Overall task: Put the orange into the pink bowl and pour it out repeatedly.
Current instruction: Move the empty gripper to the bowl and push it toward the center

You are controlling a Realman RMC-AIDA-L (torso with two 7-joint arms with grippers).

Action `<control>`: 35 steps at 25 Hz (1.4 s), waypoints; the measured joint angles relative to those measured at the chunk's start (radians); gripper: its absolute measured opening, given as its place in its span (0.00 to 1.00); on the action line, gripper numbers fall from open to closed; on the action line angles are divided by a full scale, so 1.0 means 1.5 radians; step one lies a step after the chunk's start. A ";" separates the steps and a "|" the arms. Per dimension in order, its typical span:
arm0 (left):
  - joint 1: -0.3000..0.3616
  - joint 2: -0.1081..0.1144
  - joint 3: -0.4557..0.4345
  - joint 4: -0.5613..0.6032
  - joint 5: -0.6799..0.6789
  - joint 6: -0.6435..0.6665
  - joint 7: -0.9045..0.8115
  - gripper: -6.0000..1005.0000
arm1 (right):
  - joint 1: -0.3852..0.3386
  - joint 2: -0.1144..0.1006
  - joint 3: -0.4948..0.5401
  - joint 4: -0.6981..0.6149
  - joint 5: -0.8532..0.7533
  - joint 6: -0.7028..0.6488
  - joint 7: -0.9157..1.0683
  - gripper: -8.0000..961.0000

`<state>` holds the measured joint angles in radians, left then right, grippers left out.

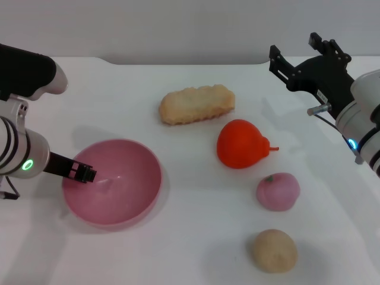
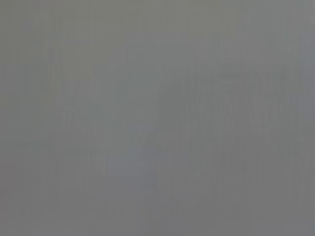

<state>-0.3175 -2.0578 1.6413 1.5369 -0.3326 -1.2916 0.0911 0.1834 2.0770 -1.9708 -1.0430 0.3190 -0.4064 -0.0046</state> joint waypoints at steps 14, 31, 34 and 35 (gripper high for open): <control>-0.006 -0.002 0.005 -0.016 0.001 0.008 -0.003 0.16 | -0.001 0.000 -0.001 -0.003 0.000 0.000 0.000 0.85; -0.006 0.003 -0.015 0.060 0.010 0.039 0.004 0.05 | 0.003 -0.003 0.011 -0.084 0.000 0.169 0.027 0.85; -0.009 0.002 -0.033 0.083 0.018 0.045 0.019 0.05 | 0.002 -0.004 0.042 -0.184 0.001 0.347 0.031 0.85; -0.010 0.001 -0.040 0.090 0.022 0.048 0.024 0.05 | 0.003 -0.004 0.050 -0.211 0.001 0.395 0.031 0.85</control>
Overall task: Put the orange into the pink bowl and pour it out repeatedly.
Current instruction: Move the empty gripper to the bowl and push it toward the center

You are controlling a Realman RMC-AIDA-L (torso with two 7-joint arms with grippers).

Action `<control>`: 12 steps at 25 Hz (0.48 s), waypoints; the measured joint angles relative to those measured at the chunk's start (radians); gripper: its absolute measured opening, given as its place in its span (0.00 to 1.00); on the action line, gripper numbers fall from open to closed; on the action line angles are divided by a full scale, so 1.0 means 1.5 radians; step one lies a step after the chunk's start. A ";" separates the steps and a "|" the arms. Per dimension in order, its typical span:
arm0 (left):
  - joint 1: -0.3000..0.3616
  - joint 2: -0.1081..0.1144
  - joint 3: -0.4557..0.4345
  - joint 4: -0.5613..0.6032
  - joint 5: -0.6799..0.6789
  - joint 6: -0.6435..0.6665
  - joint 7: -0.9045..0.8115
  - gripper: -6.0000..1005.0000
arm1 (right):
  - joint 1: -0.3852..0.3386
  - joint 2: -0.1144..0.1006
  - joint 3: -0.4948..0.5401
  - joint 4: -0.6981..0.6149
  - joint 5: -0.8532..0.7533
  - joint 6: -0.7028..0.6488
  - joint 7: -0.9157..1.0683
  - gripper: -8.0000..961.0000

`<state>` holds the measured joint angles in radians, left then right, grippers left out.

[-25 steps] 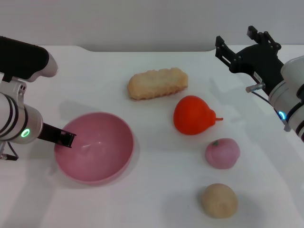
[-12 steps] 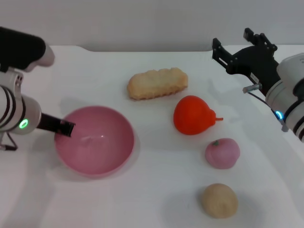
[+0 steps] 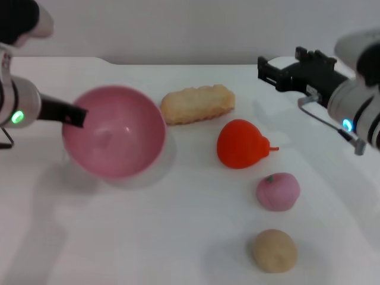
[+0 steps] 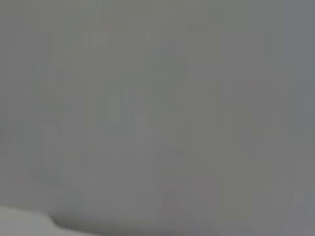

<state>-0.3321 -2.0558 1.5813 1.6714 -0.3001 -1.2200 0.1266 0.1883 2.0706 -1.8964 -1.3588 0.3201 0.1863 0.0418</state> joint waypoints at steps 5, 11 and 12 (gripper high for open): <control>-0.009 0.001 -0.028 0.011 0.004 0.027 0.007 0.05 | 0.007 0.001 0.046 -0.184 -0.003 0.315 0.001 0.85; -0.016 0.000 -0.037 0.000 0.003 0.065 0.022 0.05 | 0.045 0.002 0.053 -0.228 0.005 0.508 0.050 0.85; -0.017 0.000 -0.039 -0.002 0.003 0.070 0.022 0.05 | 0.057 0.002 0.053 -0.223 0.008 0.535 0.056 0.85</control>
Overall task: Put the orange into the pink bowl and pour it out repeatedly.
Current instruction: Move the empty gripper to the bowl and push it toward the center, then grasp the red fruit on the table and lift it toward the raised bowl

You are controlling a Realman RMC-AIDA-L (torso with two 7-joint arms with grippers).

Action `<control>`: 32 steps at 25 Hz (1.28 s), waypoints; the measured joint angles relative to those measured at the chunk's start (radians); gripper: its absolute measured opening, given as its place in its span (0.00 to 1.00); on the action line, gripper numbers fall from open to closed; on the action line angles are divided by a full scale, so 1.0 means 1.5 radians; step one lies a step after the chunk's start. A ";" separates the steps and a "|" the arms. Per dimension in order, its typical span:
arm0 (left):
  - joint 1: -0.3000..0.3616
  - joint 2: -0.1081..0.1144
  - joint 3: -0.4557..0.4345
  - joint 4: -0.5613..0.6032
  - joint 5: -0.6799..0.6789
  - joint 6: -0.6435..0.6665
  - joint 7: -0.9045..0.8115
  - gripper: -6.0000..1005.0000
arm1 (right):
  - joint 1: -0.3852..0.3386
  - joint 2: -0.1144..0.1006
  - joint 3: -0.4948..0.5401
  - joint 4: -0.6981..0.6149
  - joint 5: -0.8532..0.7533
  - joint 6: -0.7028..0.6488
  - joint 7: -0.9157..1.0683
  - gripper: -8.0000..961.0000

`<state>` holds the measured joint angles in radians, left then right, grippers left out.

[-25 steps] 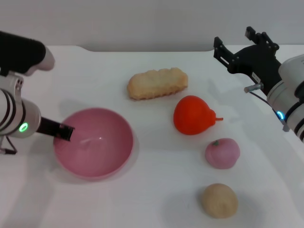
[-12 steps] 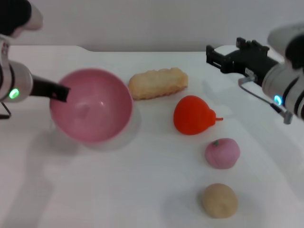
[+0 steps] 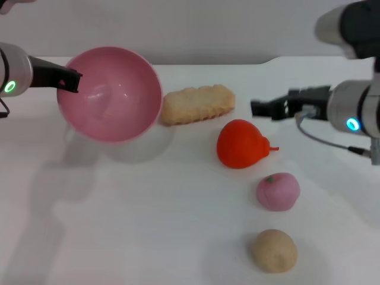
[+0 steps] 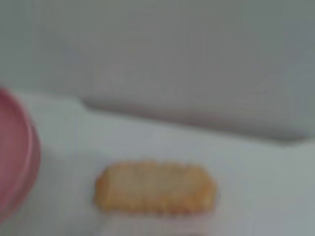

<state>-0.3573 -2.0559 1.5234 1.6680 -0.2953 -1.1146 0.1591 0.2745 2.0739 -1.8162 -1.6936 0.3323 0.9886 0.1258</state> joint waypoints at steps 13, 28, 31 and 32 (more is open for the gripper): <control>-0.014 0.000 -0.018 -0.019 -0.006 0.025 0.019 0.05 | 0.088 0.002 -0.005 0.133 0.011 -0.010 0.018 0.85; -0.026 0.000 -0.021 -0.033 -0.007 0.027 0.027 0.05 | 0.168 0.002 -0.022 0.322 0.094 -0.104 0.001 0.85; -0.033 0.001 -0.021 -0.039 -0.007 0.027 0.027 0.05 | 0.180 0.002 -0.031 0.353 0.099 -0.116 -0.012 0.85; -0.035 0.001 -0.021 -0.040 -0.007 0.027 0.027 0.05 | 0.182 0.002 -0.033 0.355 0.101 -0.116 -0.021 0.85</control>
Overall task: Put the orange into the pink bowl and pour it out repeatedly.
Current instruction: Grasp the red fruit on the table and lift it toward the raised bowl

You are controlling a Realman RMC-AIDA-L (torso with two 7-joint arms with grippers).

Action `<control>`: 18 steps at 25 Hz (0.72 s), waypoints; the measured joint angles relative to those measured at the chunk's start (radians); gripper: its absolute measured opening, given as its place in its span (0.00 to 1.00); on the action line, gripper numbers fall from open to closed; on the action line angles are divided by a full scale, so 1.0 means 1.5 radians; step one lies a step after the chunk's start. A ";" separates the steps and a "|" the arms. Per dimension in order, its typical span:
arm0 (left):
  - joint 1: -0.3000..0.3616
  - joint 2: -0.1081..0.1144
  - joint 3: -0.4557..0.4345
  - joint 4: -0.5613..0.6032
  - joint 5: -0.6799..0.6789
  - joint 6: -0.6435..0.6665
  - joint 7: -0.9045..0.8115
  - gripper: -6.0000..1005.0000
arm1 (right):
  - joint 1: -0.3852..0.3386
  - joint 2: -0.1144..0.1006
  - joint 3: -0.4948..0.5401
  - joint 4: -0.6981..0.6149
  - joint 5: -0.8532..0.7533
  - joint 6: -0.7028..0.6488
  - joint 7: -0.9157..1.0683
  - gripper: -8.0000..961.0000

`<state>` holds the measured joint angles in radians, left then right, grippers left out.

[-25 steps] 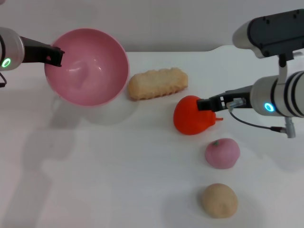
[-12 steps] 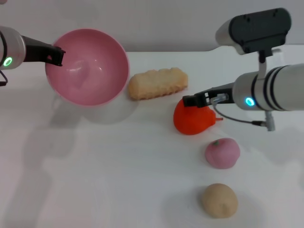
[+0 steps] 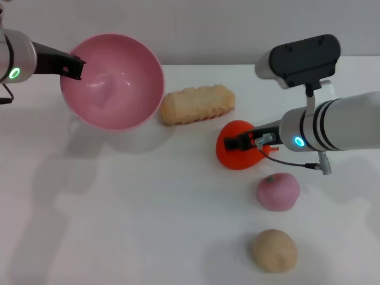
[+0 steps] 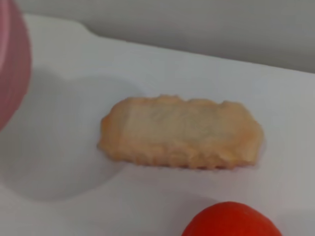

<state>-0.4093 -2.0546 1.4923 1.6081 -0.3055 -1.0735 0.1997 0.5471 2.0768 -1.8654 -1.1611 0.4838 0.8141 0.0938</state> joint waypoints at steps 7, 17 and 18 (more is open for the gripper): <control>-0.002 -0.001 -0.005 0.000 0.000 0.000 0.000 0.05 | -0.014 -0.001 0.015 -0.010 0.016 -0.005 -0.045 0.69; -0.004 -0.001 -0.005 -0.003 -0.001 0.000 0.000 0.05 | -0.038 -0.002 0.015 -0.057 0.008 -0.013 -0.046 0.46; -0.004 -0.002 -0.005 -0.006 -0.001 0.000 0.000 0.05 | -0.047 -0.002 0.015 -0.075 0.007 -0.013 -0.046 0.41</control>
<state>-0.4158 -2.0568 1.4846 1.5996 -0.3072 -1.0739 0.1994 0.4763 2.0735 -1.8422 -1.2741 0.4940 0.7945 0.0244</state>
